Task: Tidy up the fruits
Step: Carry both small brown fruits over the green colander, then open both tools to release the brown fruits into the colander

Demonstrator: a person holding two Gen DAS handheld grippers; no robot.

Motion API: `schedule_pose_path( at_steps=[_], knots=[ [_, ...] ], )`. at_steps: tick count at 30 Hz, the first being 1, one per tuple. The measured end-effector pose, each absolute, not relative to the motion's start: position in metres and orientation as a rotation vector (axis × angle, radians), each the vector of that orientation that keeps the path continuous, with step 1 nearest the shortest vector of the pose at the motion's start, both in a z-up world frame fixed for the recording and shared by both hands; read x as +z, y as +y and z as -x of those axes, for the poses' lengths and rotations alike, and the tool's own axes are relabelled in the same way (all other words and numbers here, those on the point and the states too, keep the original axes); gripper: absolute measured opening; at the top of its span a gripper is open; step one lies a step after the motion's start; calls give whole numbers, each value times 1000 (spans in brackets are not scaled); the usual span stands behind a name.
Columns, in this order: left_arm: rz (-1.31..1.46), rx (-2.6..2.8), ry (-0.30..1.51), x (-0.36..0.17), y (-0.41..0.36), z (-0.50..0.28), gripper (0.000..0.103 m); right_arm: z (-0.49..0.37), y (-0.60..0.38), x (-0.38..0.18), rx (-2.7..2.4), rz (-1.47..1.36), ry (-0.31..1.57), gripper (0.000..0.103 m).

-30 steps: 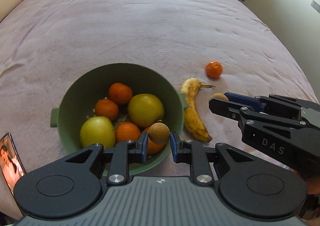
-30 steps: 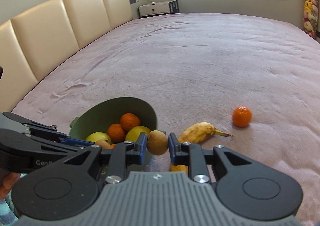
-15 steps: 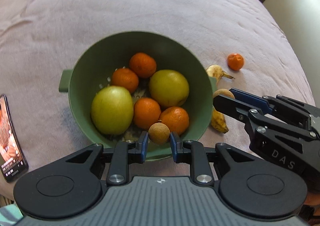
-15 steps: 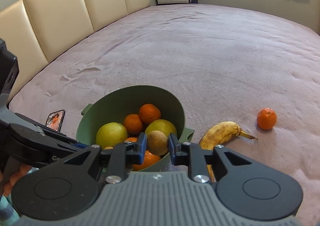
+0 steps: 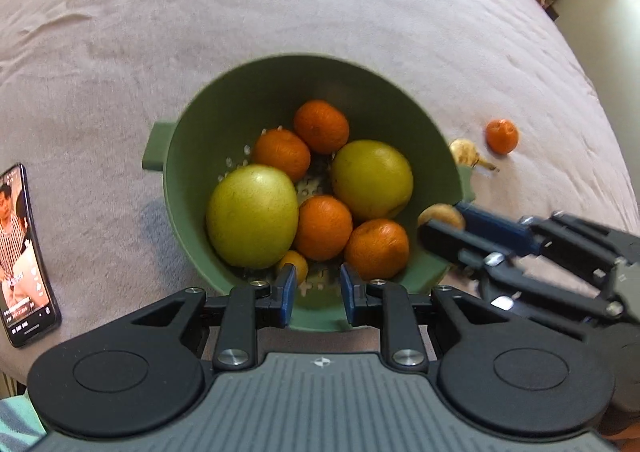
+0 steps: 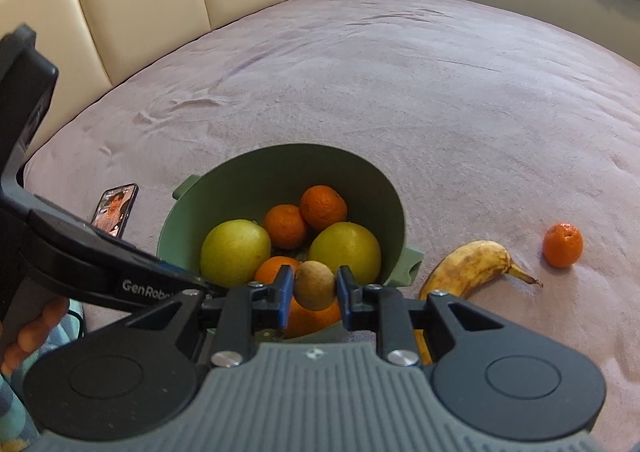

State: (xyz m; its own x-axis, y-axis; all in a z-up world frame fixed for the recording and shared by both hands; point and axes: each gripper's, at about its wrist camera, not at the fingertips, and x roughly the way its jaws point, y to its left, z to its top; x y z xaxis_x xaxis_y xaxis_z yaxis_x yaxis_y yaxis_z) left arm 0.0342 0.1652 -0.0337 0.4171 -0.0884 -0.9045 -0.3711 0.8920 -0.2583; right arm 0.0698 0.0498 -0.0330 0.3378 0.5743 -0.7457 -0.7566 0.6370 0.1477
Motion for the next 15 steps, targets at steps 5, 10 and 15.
schedule_pose_path(
  at_steps=[5, 10, 15],
  knots=[
    [437, 236, 1064, -22, 167, -32, 34, -68, 56, -34, 912, 250, 880, 20],
    [449, 269, 1037, -19, 171, -30, 35, -71, 64, -40, 939, 206, 946, 20],
    [436, 270, 1045, -20, 171, -32, 35, -70, 73, -49, 938, 228, 988, 20]
  ],
)
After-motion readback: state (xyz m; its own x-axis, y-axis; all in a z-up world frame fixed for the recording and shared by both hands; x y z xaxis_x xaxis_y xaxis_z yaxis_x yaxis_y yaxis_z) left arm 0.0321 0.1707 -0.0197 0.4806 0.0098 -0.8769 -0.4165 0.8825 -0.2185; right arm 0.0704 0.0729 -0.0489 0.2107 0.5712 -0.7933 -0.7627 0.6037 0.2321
